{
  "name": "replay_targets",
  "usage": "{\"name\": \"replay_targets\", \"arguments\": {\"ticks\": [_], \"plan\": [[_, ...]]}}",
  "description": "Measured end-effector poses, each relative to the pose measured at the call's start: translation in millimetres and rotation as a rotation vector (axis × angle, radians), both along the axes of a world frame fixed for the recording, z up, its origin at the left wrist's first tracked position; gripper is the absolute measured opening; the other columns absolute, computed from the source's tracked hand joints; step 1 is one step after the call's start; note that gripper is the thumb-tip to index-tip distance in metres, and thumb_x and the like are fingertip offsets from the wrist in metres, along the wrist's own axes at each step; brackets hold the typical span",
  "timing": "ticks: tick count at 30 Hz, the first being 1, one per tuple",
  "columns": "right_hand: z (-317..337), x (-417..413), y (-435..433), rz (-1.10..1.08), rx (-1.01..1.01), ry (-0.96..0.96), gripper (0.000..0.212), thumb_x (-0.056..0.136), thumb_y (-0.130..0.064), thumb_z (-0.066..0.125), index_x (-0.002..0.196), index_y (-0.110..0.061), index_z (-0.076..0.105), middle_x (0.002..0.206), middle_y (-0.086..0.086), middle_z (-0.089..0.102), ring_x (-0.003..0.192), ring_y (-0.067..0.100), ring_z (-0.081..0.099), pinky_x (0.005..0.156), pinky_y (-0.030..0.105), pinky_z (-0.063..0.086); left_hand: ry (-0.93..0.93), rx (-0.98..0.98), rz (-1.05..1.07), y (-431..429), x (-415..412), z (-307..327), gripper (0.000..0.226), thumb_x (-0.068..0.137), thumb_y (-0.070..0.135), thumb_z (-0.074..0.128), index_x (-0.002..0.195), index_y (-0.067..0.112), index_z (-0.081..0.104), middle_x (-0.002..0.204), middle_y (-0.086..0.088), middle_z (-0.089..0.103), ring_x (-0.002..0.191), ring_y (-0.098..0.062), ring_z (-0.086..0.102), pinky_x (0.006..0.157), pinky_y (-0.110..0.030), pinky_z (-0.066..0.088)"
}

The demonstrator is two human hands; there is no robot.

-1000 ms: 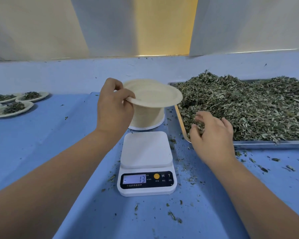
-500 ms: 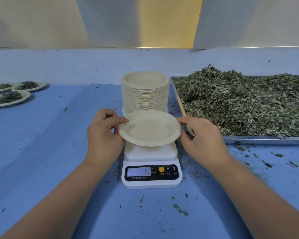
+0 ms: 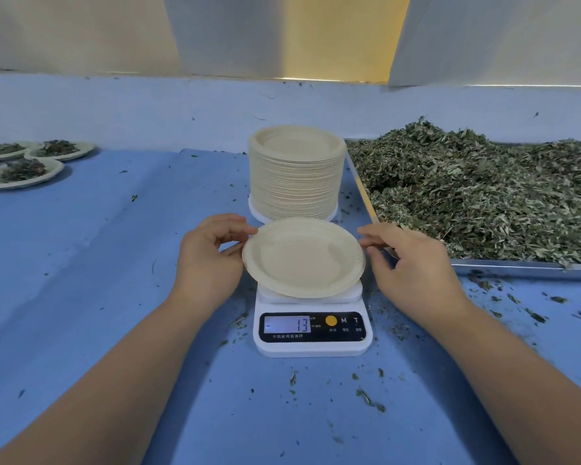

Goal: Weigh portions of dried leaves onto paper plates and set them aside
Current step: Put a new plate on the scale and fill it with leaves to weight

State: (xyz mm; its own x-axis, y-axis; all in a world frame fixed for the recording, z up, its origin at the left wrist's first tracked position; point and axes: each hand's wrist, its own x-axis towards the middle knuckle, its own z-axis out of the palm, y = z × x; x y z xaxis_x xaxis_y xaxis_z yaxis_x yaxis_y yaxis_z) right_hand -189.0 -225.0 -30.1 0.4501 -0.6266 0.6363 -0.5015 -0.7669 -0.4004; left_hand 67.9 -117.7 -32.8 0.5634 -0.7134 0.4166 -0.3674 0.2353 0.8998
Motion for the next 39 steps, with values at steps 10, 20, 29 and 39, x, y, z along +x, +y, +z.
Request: {"name": "replay_targets", "arguments": {"ticks": [10,20,29,39], "plan": [[2,-3,1,-0.02,-0.005,-0.015,0.035,0.094,-0.002,0.06,0.123,-0.018,0.068,0.099,-0.014,0.069,0.096,0.012,0.066,0.088,0.033,0.056,0.039,0.073,0.152,-2,9,-8,0.053,0.083,-0.02,0.062,0.079,0.031,0.073,0.118,0.015,0.065,0.09,0.004,0.067,0.081,-0.016,0.057],[-1,-4,-3,-0.046,0.001,-0.057,0.035,0.094,-0.002,0.059,0.123,-0.019,0.068,0.102,-0.014,0.07,0.095,0.009,0.067,0.086,0.029,0.056,0.167,0.272,0.171,-5,14,-14,0.055,0.083,-0.016,0.047,0.09,0.031,0.075,0.087,0.008,0.077,0.084,-0.005,0.074,0.08,-0.037,0.062],[-2,-7,-5,-0.093,0.037,-0.075,0.034,0.094,-0.005,0.059,0.122,-0.021,0.067,0.103,-0.015,0.07,0.094,0.001,0.065,0.086,0.015,0.051,0.181,0.31,0.181,-4,8,-6,0.035,0.083,0.002,0.058,0.089,0.031,0.075,0.082,0.014,0.076,0.085,-0.016,0.072,0.079,-0.038,0.061],[11,-17,-6,-0.429,0.099,0.509,0.051,0.102,-0.052,0.024,0.088,-0.015,0.057,0.068,0.002,0.05,0.079,0.031,0.051,0.072,0.041,0.039,0.143,0.313,0.183,-3,4,-3,0.033,0.077,0.003,0.059,0.085,0.031,0.075,0.089,0.009,0.073,0.08,-0.016,0.066,0.07,-0.03,0.054]]}}
